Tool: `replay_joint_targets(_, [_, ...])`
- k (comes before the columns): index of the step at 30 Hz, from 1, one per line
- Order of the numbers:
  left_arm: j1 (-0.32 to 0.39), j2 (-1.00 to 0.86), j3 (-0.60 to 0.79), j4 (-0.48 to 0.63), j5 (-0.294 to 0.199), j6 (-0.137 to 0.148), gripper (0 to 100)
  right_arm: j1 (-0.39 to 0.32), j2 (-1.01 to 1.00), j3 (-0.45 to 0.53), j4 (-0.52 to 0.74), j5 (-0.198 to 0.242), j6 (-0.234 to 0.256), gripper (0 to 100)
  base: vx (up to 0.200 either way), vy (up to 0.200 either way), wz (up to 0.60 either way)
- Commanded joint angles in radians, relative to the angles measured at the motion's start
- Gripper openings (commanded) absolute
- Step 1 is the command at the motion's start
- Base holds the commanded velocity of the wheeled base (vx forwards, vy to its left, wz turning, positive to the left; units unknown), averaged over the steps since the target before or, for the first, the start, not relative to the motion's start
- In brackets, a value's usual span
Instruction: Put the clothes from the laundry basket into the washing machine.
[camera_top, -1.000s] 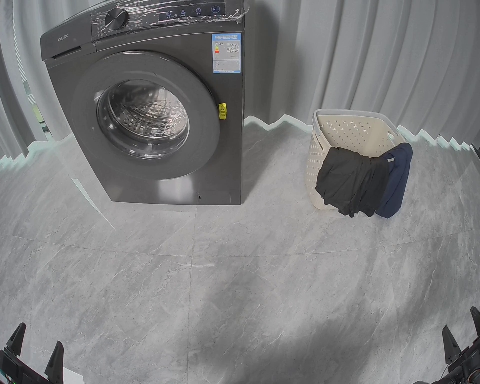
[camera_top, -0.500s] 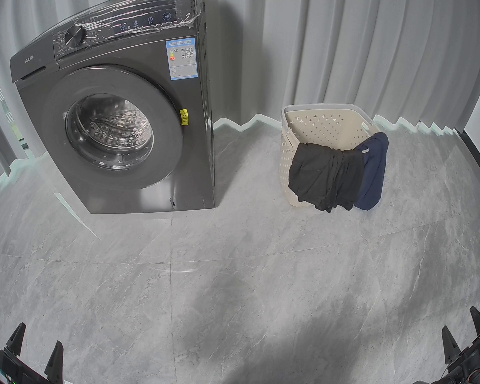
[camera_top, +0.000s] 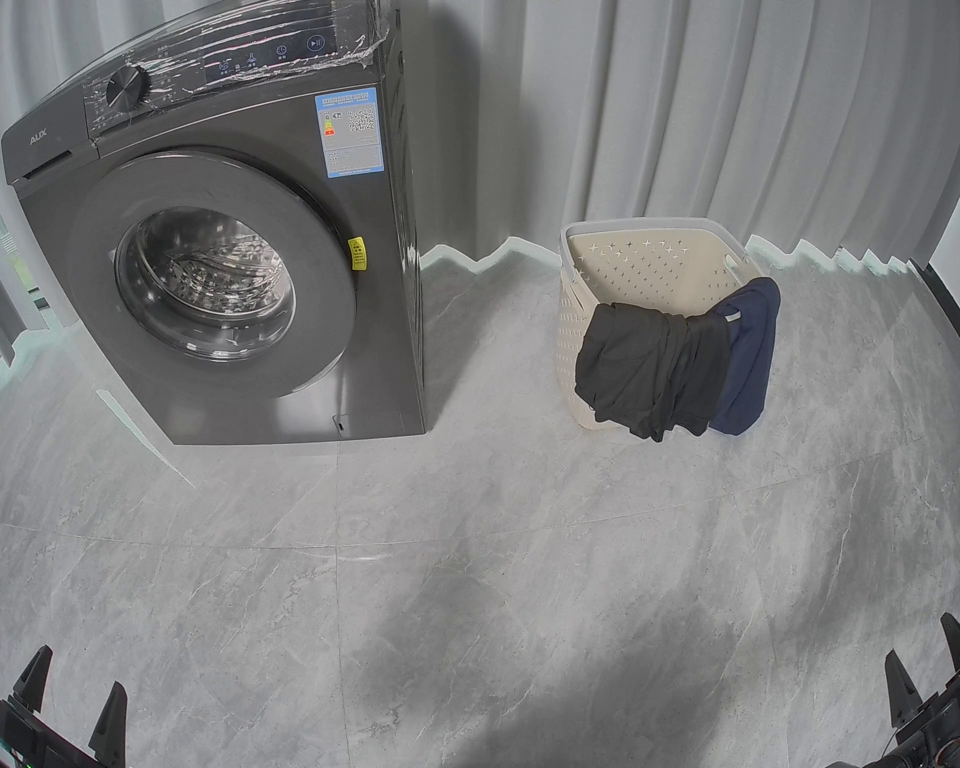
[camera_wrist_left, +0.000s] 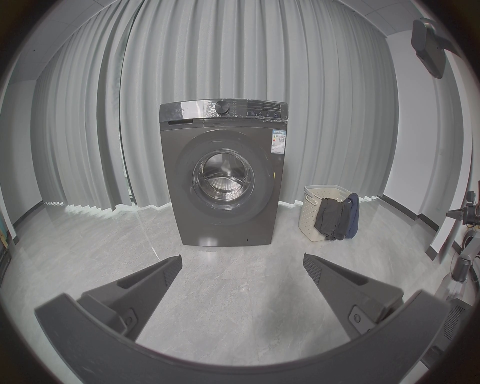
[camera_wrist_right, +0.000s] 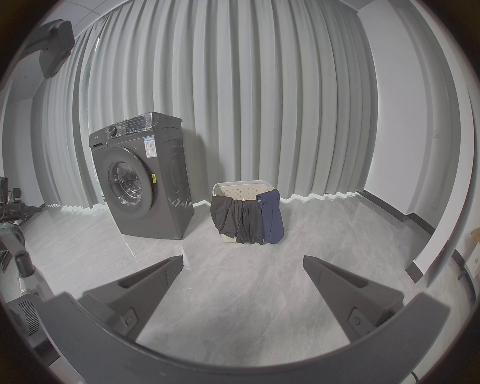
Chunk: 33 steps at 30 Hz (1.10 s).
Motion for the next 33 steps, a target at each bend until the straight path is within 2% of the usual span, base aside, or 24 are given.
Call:
replay_joint_targets(1, [0.001, -0.015, 0.016, 0.000, 0.002, -0.001, 100, 0.000, -0.010, 0.016, 0.000, 0.000, 0.000, 100, 0.000, 0.000, 0.00])
replay_joint_targets(4, [-0.001, -0.015, 0.016, 0.000, 0.002, -0.001, 100, 0.000, -0.010, 0.016, 0.000, 0.000, 0.000, 100, 0.000, 0.000, 0.60])
replay_joint_targets(11, [0.001, -0.015, 0.016, 0.000, 0.000, -0.001, 100, 0.002, -0.012, 0.016, 0.000, 0.001, 0.000, 100, 0.000, 0.000, 0.00])
replay_joint_targets(26, [0.001, -0.015, 0.016, -0.001, 0.000, -0.001, 100, 0.002, -0.012, 0.016, 0.000, 0.003, 0.000, 100, 0.000, -0.200, 0.00])
replay_joint_targets(33, [0.001, -0.015, 0.016, 0.000, 0.000, -0.002, 100, 0.002, -0.010, 0.016, 0.001, 0.001, 0.000, 100, 0.000, 0.000, 0.00])
